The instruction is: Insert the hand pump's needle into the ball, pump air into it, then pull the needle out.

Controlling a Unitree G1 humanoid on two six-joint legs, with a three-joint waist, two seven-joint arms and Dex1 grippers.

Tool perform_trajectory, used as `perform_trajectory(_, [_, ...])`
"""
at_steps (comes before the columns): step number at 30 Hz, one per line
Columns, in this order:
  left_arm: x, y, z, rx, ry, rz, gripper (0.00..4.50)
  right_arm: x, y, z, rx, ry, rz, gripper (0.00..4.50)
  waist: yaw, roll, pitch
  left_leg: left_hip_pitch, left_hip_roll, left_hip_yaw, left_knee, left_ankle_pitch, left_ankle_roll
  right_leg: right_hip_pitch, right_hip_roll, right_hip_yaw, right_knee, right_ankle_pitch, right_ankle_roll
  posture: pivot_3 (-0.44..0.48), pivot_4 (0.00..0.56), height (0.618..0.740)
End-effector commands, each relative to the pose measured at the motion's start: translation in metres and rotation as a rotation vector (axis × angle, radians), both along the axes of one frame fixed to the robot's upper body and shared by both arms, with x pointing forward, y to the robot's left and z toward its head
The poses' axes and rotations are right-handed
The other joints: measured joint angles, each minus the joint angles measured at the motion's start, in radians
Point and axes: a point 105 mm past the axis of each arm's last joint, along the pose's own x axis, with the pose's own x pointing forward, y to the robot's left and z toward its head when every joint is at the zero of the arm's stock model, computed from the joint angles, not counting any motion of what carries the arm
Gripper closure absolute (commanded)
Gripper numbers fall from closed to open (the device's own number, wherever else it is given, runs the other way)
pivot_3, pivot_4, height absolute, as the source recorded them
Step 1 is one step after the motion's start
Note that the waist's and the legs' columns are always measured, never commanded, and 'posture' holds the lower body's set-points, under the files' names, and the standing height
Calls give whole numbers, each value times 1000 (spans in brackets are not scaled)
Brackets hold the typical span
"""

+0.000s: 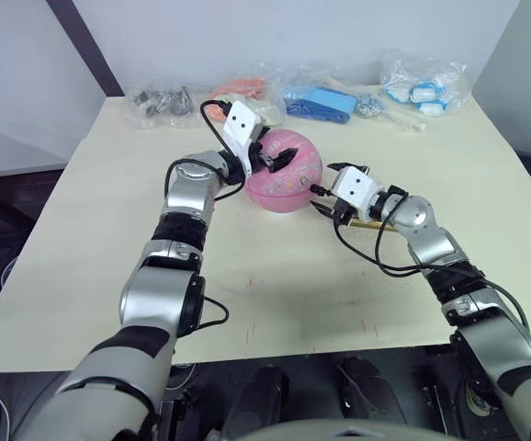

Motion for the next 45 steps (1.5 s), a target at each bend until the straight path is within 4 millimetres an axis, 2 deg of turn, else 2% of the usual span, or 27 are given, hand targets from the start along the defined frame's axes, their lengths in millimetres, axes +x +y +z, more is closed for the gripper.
perform_trajectory(1, [-4, 1, -39, 63, 114, 8, 0, 1, 9, 15, 6, -69, 30, 21, -1, 0, 0, 0, 0, 0, 0, 0, 0, 0, 0, 0, 0, 0, 0, 0, 150, 740])
perform_trajectory(4, [-3, 0, -38, 55, 115, 10, 0, 2, 11, 11, -10, -68, 37, 21, -2, 0, 0, 0, 0, 0, 0, 0, 0, 0, 0, 0, 0, 0, 0, 0, 150, 740])
perform_trajectory(5, [-3, 0, -38, 56, 114, 10, 0, 2, 11, 10, -6, -67, 38, 604, -2, 0, 0, 0, 0, 0, 0, 0, 0, 0, 0, 0, 0, 0, 0, 0, 150, 740])
perform_trajectory(6, [-4, 0, -38, 53, 114, 10, 0, 2, 12, 10, -3, -67, 40, 827, -2, 0, 0, 0, 0, 0, 0, 0, 0, 0, 0, 0, 0, 0, 0, 0, 150, 740])
perform_trajectory(8, [-4, 0, -39, 57, 116, 7, 0, 2, 15, 10, -7, -70, 47, 1690, -3, 0, 0, 0, 0, 0, 0, 0, 0, 0, 0, 0, 0, 0, 0, 0, 150, 740])
perform_trajectory(10, [-5, 0, -41, 62, 118, 7, 0, 2, 17, 11, 7, -73, 49, 2887, -3, 0, -1, 0, 0, 0, 0, 0, 0, 0, 0, 0, 0, 0, 0, 0, 150, 740])
perform_trajectory(13, [-5, 1, -42, 64, 121, 10, 0, 2, 18, 14, 19, -84, 50, 4141, -5, 0, -1, 0, 0, -1, 0, 0, 0, 0, 0, 0, 0, 0, 0, 0, 150, 740])
perform_trajectory(18, [-5, 2, -47, 90, 118, 18, 0, 1, 18, 14, 31, -75, 54, 4132, -9, 0, -2, 0, 0, -1, 0, 0, 0, 0, 0, -1, 0, 0, 0, 0, 150, 740])
perform_trajectory(21, [-6, 2, -51, 121, 91, 23, 0, -1, 18, 18, 106, -30, 48, 4132, -9, 0, -2, 0, 0, -1, 0, 0, 0, 0, 0, -1, 1, 0, 0, 0, 150, 740])
perform_trajectory(26, [-7, 0, -74, 168, 118, 59, 0, -13, 19, 13, 266, 149, 36, 4132, -5, 1, -3, 0, 0, -2, 0, 0, 0, 0, -1, -1, 0, 0, 0, 0, 150, 740])
perform_trajectory(31, [-8, -1, -89, 227, 117, 83, 0, -20, 17, 11, 354, 240, 0, 4132, 10, 3, -14, -1, -1, -3, 0, 0, 0, 0, -3, -3, 0, 0, 0, 0, 150, 740])
perform_trajectory(33, [-10, 1, -101, 221, 173, 107, 0, -24, 16, 9, 384, 274, -10, 4132, 13, 4, -18, -1, -2, -4, 0, 0, 0, 1, -5, -5, 0, 0, 0, 0, 150, 740])
perform_trajectory(37, [-13, 1, -112, 196, 212, 111, 0, -30, 14, 8, 380, 279, -14, 4132, 17, 9, -24, 0, -4, -4, 0, 0, 0, 2, -8, -9, 0, 0, 0, 0, 150, 740])
perform_trajectory(45, [-18, 6, -140, 179, 330, 186, 0, -38, 11, 12, 352, 236, -31, 4132, 26, 10, -33, 0, -10, -6, 0, 0, 1, 3, -11, -10, 0, -2, 2, 0, 150, 740])
